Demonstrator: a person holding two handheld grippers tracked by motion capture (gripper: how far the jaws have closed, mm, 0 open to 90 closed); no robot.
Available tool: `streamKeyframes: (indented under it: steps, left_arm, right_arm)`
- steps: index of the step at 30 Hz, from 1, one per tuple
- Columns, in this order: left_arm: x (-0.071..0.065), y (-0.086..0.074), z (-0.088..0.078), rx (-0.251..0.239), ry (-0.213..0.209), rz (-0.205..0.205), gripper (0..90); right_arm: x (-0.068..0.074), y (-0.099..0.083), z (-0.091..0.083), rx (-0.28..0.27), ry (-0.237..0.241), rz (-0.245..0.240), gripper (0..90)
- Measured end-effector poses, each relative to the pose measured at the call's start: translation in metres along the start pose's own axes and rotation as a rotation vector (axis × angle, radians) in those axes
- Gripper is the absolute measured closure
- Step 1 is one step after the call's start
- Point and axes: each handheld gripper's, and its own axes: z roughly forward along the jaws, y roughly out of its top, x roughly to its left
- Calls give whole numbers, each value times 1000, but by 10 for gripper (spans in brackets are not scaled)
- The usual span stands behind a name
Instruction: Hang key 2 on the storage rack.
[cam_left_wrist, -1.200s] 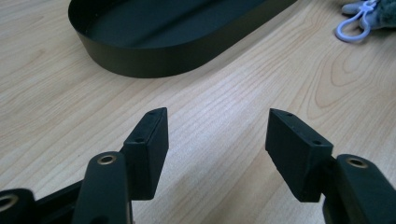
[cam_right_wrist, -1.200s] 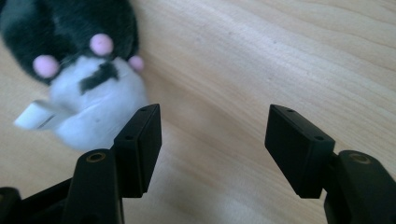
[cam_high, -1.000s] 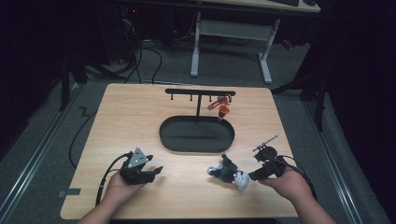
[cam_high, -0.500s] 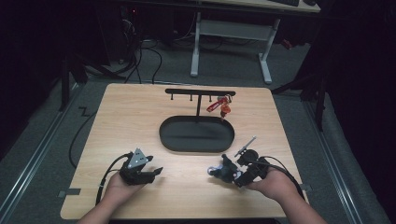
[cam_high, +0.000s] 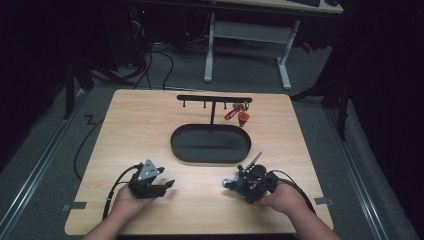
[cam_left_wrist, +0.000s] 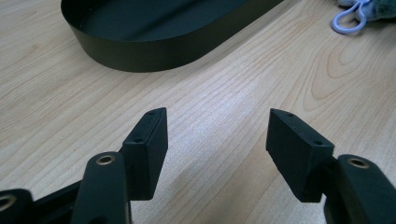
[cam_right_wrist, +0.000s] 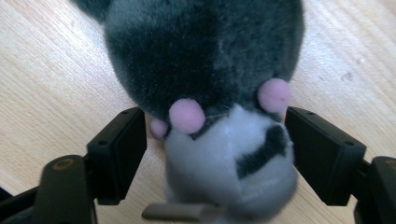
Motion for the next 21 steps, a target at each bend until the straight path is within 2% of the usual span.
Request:
streamKeyframes:
  steps: [5, 10, 13, 21]
  left_arm:
    - [0, 0, 0, 0, 0, 0, 391]
    - [0, 0, 1, 2, -5, 2, 391]
    - [0, 0, 1, 2, -5, 2, 391]
    - [0, 0, 0, 6, -1, -3, 392]
  right_arm:
    - [2, 0, 6, -2, -6, -7, 288]
    - [2, 0, 4, -24, -20, 0, 414]
    - [4, 0, 2, -25, -28, -1, 457]
    - [4, 5, -22, -52, -13, 18, 470]
